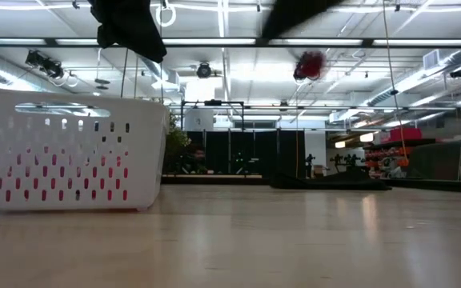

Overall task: Pick and placing Produce into tupperware
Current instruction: Put the cherry into the white bin

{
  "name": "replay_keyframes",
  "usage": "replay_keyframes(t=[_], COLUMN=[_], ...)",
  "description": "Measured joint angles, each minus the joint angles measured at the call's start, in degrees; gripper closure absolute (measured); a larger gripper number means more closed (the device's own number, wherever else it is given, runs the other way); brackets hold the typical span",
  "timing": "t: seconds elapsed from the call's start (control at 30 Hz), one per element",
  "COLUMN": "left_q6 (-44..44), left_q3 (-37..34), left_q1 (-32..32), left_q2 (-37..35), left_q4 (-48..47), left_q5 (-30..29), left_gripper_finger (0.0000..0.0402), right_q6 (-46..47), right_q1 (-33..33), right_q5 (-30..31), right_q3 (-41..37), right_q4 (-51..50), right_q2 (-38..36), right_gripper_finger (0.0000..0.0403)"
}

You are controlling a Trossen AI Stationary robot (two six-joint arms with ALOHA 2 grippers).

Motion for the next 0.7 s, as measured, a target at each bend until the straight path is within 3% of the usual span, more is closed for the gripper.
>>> replay_keyframes(t=[0.1, 0.2, 0.4, 0.7], left_q6=[0.0, 0.0, 0.1, 0.1], left_q3=[0.0, 0.0, 0.0, 0.0], left_q1=[0.0, 0.0, 0.2, 0.2], left_q2=[0.0, 0.0, 0.0, 0.0], left_q4=[-0.1, -0.2, -1.6, -2.4], left_q5=[0.0, 0.0, 0.0, 0.0], left_gripper_finger=[0.0294, 0.0294, 0.0304, 0.0312], right_q6=[-8.1, -20.2, -36.7, -38.3], right_q1=[-3.2, -6.0, -11.9, -20.2], right_q5=[1.3, -1.6, -19.0, -28.2], right_q3=[-0.1, -0.1, -0.1, -0.2], right_q4=[9.0, 21.0, 44.4, 47.9], right_q2=[-2.0, -2.4, 1.2, 3.7], right_gripper_finger=[0.04, 0.04, 0.04, 0.04])
